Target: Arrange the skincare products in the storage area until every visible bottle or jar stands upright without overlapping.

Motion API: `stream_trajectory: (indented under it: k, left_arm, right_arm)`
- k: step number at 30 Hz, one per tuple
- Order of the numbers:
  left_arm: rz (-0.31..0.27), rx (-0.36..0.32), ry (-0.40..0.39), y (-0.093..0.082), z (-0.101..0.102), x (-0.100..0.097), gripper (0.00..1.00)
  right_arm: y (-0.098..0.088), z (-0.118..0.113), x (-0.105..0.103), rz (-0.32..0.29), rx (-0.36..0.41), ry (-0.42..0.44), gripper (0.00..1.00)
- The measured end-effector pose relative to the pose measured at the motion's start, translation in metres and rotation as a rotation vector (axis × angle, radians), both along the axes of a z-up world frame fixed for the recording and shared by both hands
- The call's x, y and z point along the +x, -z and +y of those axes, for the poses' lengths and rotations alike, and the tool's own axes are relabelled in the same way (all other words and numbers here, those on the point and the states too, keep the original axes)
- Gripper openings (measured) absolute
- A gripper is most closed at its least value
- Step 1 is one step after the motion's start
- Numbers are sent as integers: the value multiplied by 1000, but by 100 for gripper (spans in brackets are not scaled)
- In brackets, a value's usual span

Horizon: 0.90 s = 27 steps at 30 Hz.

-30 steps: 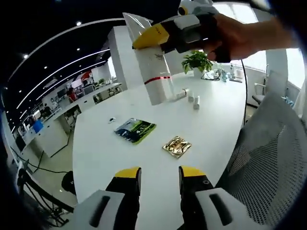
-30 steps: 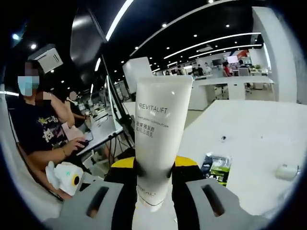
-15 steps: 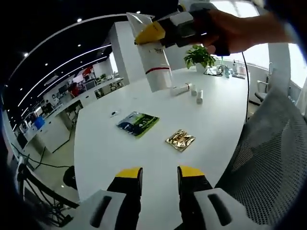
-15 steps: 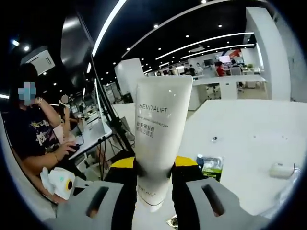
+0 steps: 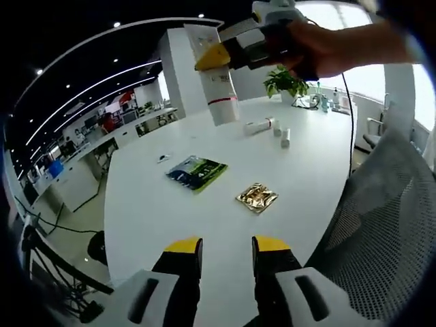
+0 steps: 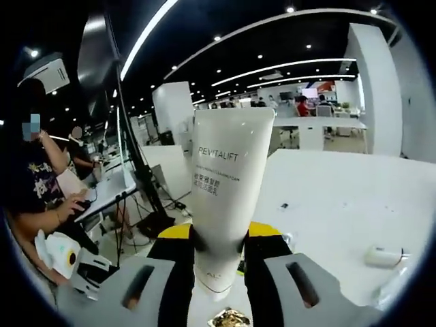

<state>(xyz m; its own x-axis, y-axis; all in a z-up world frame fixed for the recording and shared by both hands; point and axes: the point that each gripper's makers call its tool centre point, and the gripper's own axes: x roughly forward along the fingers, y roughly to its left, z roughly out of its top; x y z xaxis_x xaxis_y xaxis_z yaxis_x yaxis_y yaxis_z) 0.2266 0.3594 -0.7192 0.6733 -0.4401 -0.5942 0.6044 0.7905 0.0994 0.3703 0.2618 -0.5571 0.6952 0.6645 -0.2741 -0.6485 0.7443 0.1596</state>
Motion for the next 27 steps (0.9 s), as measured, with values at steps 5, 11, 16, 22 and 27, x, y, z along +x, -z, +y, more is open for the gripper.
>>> stream_trajectory:
  k: [5,11,16,22,27]
  left_arm:
    - [5,9,-7,2,2,1,30]
    - [13,11,-10,4,3,1,30]
    - [21,10,-8,5,3,0,30]
    - [26,13,-4,7,3,-1,29]
    - [27,18,-2,8,3,-1,29]
  right_arm:
    - [6,-4,14,8,-4,21,25]
    - [10,0,20,21,-8,18,25]
    - [11,2,20,23,-20,6,25]
    - [15,-1,18,33,-24,12,25]
    - [14,-5,18,34,-20,21,25]
